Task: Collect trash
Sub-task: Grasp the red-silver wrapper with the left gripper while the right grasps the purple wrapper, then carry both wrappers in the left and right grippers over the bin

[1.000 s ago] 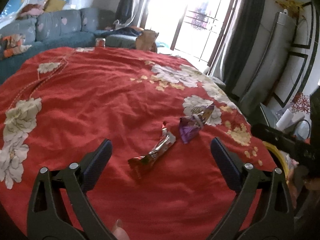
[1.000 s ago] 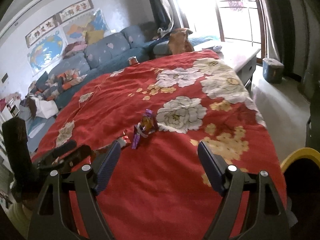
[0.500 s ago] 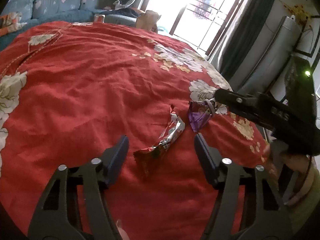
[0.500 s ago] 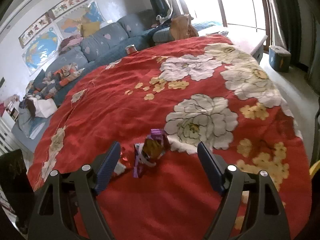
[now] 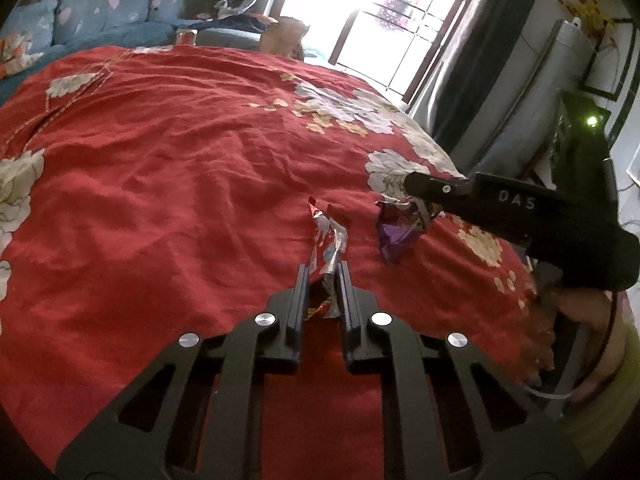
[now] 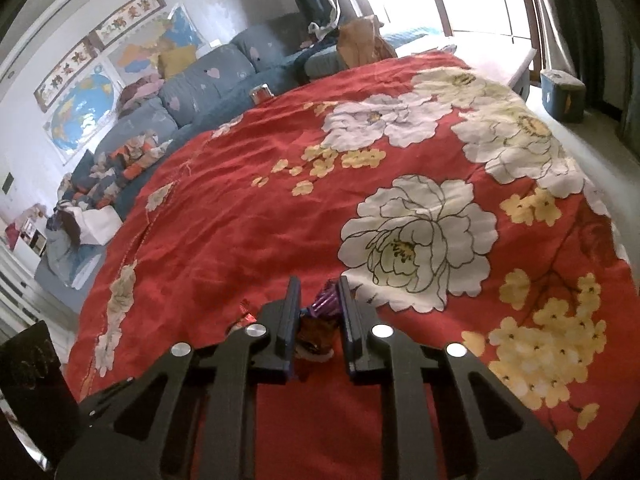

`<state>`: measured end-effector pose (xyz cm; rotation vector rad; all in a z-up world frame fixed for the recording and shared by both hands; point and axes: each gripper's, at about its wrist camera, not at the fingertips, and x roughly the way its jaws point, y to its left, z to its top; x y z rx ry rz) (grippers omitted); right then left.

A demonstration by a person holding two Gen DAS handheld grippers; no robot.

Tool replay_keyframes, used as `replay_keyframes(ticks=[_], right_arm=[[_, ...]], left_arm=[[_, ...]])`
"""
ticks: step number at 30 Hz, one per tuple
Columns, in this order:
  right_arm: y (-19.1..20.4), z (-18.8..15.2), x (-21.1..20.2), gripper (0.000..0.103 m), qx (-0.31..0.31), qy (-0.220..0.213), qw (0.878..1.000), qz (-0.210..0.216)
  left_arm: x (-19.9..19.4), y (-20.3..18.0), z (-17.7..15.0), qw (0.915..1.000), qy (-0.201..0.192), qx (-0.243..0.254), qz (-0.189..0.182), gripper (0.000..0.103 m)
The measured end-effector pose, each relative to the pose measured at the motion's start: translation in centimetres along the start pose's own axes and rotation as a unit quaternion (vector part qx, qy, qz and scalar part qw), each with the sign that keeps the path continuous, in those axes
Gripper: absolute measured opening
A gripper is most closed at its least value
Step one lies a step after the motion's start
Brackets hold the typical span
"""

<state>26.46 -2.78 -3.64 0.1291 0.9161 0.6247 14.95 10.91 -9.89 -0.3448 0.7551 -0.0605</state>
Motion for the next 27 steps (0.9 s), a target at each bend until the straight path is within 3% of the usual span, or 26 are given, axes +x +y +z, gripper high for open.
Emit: replay_keyframes(ticks=[27], right_arm=[[-4.8,-3.5,-11.6,0.017,0.021,-0.093,0.995,-0.038]], left_arm=[[-2.2,-7.8,-0.9,0.9964,-0.015,0.065,-0.052,0.007]])
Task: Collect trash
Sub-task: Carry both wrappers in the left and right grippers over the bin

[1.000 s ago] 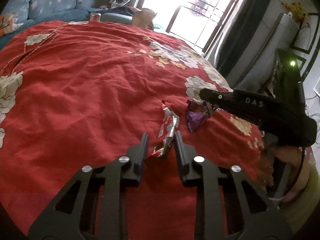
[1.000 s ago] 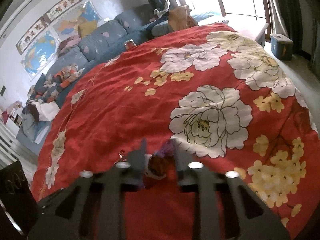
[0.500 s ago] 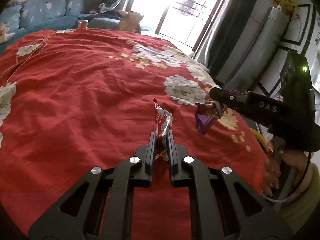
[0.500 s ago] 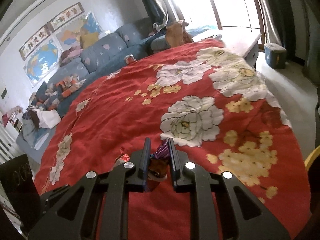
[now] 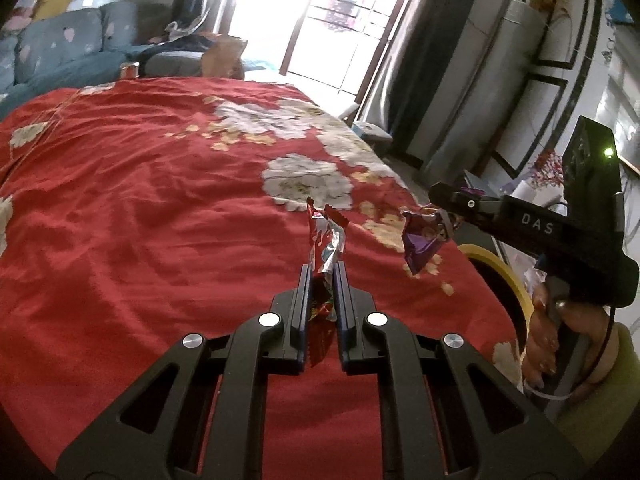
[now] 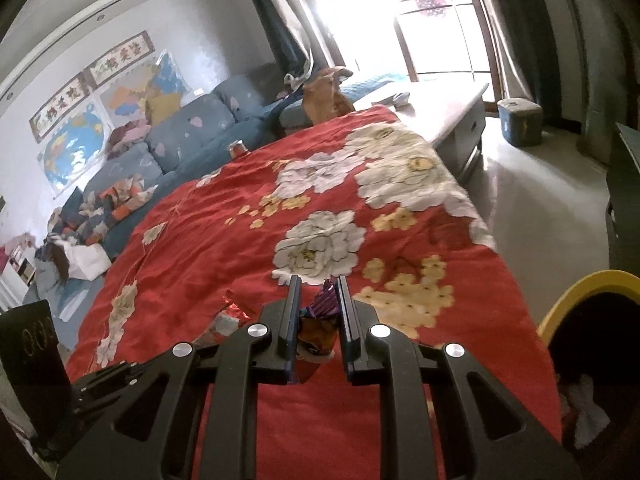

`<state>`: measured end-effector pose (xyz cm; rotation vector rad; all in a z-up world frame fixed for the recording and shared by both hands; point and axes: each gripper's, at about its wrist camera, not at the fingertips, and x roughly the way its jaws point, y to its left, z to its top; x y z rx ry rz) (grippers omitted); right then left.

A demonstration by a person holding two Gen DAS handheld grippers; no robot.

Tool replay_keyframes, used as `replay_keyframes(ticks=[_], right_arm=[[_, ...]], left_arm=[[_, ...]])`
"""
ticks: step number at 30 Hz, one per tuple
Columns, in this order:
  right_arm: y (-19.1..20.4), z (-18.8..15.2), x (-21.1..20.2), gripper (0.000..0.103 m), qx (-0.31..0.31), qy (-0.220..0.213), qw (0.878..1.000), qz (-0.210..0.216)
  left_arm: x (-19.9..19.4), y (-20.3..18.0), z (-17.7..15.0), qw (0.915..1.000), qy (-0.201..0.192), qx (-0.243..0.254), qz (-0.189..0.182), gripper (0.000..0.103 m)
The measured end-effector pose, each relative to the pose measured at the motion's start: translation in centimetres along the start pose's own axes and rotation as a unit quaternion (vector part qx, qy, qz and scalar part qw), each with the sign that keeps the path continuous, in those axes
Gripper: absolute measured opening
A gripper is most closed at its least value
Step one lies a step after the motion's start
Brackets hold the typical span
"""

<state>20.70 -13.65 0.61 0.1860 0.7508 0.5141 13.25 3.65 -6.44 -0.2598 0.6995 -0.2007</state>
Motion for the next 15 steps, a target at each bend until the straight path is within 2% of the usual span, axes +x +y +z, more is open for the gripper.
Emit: replay_keyframes(ticks=[15], right_arm=[[-4.9,-0.4,-4.9,0.017,0.033,-0.038,0.998,-0.031]], left_arm=[[-0.3,-5.7,-0.2,0.9983,-0.001,0.051,-0.028,0.007]])
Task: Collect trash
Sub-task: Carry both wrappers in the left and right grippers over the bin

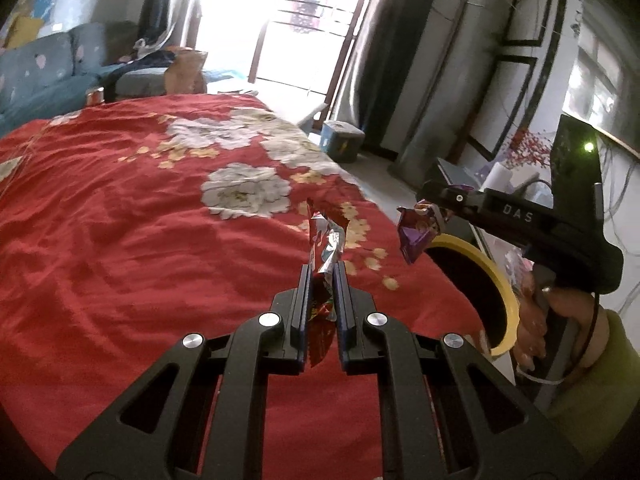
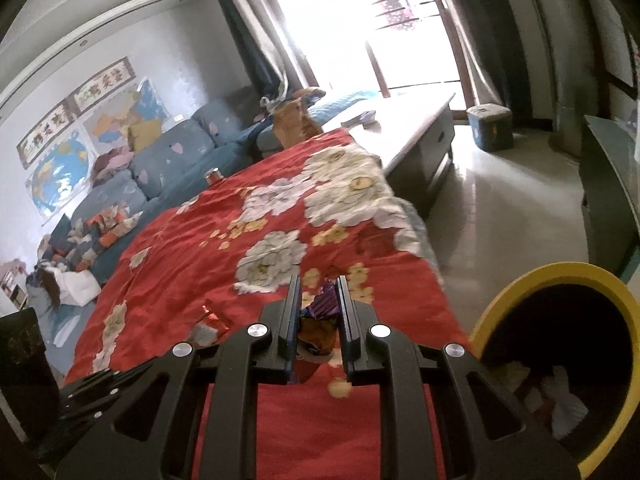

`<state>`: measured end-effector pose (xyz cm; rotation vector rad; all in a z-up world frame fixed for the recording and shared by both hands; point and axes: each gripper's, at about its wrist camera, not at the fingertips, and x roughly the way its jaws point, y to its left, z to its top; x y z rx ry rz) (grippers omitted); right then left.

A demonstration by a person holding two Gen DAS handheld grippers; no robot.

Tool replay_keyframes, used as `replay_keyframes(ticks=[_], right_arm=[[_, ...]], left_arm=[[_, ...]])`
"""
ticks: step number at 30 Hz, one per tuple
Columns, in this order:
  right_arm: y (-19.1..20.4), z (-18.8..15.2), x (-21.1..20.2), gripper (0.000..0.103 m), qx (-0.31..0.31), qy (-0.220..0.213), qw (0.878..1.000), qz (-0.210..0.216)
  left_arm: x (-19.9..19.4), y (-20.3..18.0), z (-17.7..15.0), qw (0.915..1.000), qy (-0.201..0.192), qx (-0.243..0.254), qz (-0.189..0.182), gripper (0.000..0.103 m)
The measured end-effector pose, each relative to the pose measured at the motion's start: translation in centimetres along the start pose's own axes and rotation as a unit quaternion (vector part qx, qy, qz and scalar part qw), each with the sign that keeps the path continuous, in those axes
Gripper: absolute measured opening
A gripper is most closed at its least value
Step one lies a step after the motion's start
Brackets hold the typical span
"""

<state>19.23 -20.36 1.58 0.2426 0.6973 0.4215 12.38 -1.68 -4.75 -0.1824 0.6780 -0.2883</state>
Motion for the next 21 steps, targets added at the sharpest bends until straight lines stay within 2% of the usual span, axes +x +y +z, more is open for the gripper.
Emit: replay_keyframes(ticks=[21], right_arm=[[-8.4,-1.3,-4.8,0.017,0.048,-0.03,0.996,-0.072]], left_arm=[[3.1,-9.0,0.3,0.9951,0.026,0.081,-0.051,0.007]])
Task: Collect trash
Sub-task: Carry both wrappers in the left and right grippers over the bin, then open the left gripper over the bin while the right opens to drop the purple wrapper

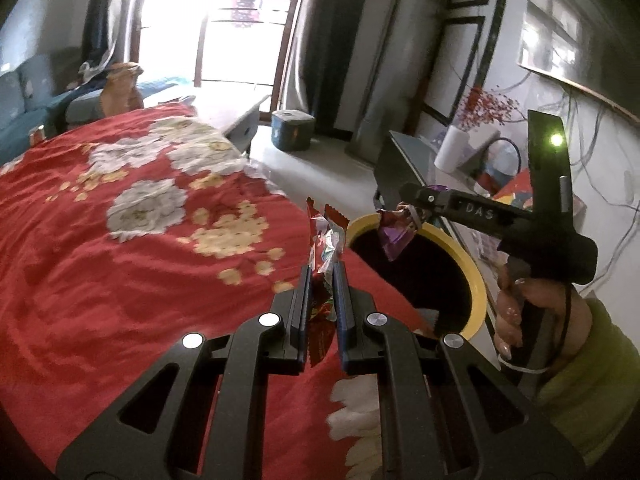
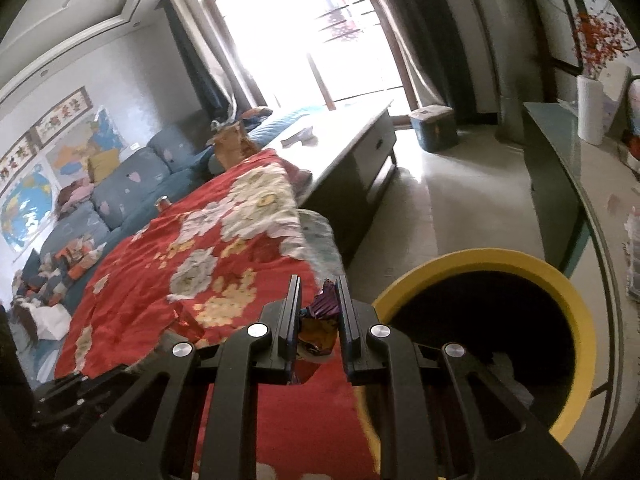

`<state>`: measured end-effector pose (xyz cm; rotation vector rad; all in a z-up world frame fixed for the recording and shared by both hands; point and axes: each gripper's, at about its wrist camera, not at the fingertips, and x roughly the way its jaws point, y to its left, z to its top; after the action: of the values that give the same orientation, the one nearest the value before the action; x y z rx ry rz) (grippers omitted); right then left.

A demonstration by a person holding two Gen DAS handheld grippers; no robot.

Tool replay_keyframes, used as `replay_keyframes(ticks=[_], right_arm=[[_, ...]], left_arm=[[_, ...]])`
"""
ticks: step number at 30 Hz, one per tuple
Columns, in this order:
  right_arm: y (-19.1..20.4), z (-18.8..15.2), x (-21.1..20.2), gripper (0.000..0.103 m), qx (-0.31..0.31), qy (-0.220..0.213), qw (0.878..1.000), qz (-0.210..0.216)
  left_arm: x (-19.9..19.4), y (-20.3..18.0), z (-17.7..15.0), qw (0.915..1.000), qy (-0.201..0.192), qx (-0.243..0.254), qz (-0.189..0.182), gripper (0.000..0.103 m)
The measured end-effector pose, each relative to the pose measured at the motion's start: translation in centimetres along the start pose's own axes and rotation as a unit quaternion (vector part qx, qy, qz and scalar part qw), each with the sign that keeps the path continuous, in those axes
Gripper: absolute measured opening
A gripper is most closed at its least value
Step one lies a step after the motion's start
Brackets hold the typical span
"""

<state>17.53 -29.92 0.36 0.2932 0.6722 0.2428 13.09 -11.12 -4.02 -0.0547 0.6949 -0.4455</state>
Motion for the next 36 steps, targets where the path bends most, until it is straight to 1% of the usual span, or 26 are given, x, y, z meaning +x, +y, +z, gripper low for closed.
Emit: replay_keyframes(ticks=[13,22,29,36], right_arm=[[-5.8,-0.5,-1.4,0.017,0.041,-0.015,0.998,-0.042],[-9.6,-1.1,-2.5,0.017,0.067,-0.022,0.995,-0.069],[-11.1,-1.4,-3.2,0.017,0.08,-0.023,0.993,-0.078],[-12.3,-1.7,-3.4,0.019,0.087,-0.017,0.993,-0.075]], left_arm=[[3.6,-4.7,0.8,0.998,0.028,0.049,-0.028,0.007],[5.7,-7.1,1.1,0.9954,0.045,0.076,-0.036,0.007],[7.5,-8.4,1.4,0.9933,0.057,0.091,-0.044,0.007],[9.7,-9.2,1.9,0.9916,0.071,0.095,-0.052,0.007]])
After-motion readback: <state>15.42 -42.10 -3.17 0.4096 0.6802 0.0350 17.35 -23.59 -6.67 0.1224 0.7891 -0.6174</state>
